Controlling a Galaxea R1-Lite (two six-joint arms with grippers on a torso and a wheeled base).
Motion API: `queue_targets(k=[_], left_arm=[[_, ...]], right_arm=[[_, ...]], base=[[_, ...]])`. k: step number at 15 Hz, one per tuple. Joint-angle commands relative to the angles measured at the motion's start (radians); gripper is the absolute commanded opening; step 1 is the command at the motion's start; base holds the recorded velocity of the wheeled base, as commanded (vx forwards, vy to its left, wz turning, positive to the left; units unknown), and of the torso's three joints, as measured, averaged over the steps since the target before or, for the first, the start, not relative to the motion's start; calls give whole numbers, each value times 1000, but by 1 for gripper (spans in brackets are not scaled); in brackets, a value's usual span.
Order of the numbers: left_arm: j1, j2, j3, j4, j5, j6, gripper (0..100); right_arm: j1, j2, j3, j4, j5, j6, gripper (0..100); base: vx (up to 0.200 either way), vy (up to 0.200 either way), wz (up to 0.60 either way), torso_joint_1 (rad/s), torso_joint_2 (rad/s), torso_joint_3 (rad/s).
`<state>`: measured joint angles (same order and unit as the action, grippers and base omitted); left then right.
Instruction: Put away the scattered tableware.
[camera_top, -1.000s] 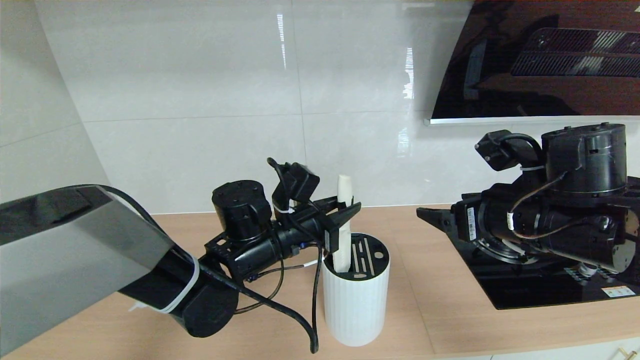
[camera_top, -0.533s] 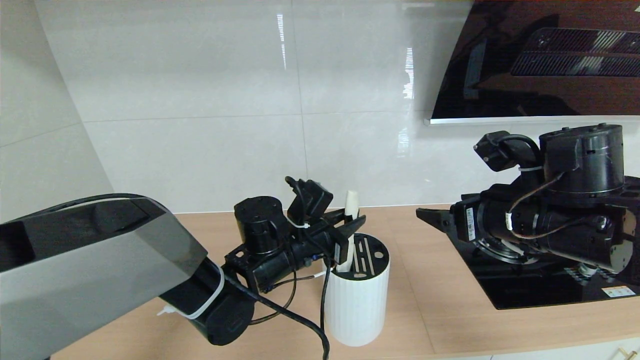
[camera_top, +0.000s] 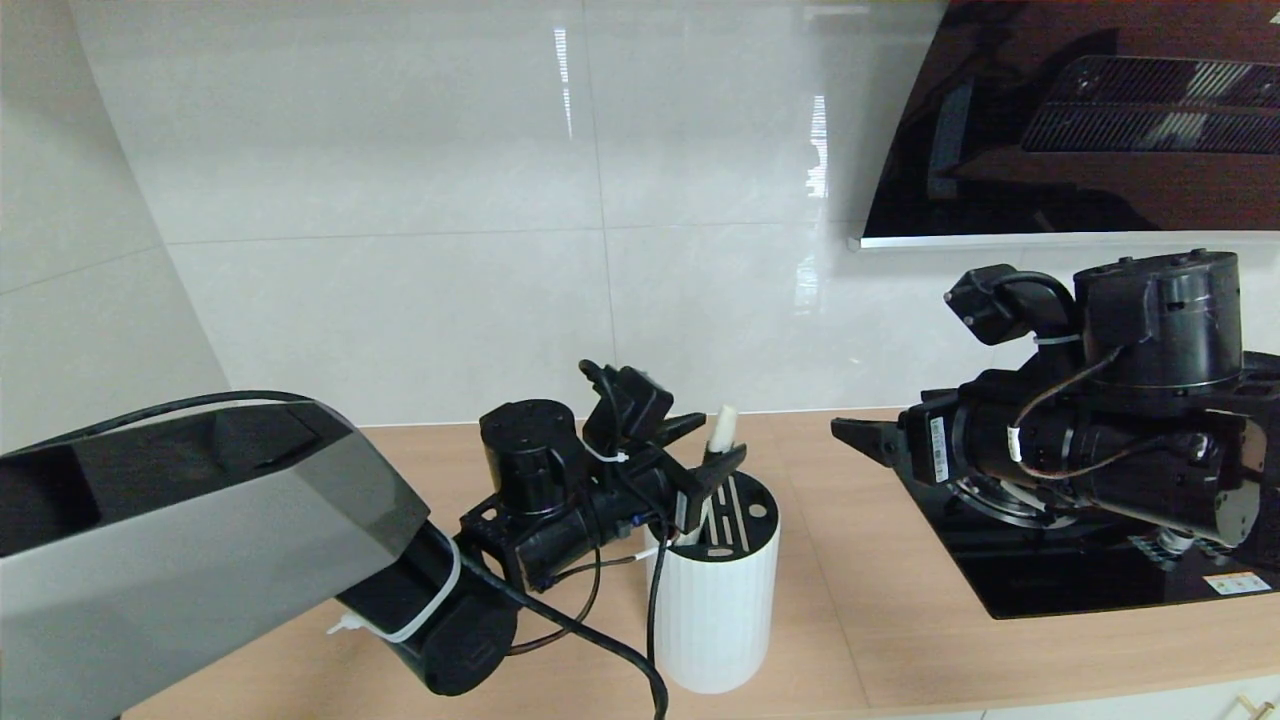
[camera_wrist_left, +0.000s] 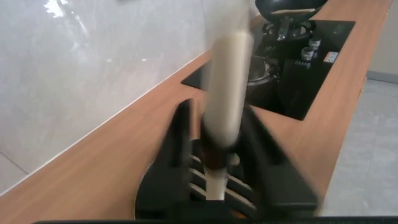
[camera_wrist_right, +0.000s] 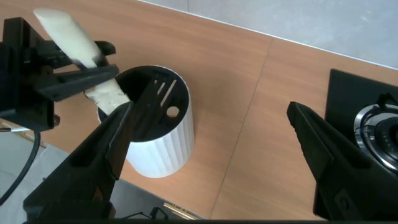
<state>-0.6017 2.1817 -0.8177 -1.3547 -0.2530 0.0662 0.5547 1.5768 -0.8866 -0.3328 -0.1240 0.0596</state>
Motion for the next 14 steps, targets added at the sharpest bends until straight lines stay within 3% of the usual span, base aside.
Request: queue_targets(k=[1, 6, 11, 14], left_arm=[[-6, -2, -1, 0, 1, -2, 100], [-13, -16, 11, -1, 1, -2, 100], [-87, -88, 121, -1, 31, -20, 100], [-98, -109, 146, 0, 50, -29, 100]], right_arm=[[1, 2, 1, -2, 0, 0, 100], [1, 0, 1, 0, 0, 0, 100], [1, 0, 1, -2, 0, -1, 100], [1, 0, 3, -2, 0, -1, 100]], base=[[0, 0, 0, 0, 0, 0], [0, 0, 0, 0, 0, 0], [0, 0, 0, 0, 0, 0], [0, 0, 0, 0, 0, 0]])
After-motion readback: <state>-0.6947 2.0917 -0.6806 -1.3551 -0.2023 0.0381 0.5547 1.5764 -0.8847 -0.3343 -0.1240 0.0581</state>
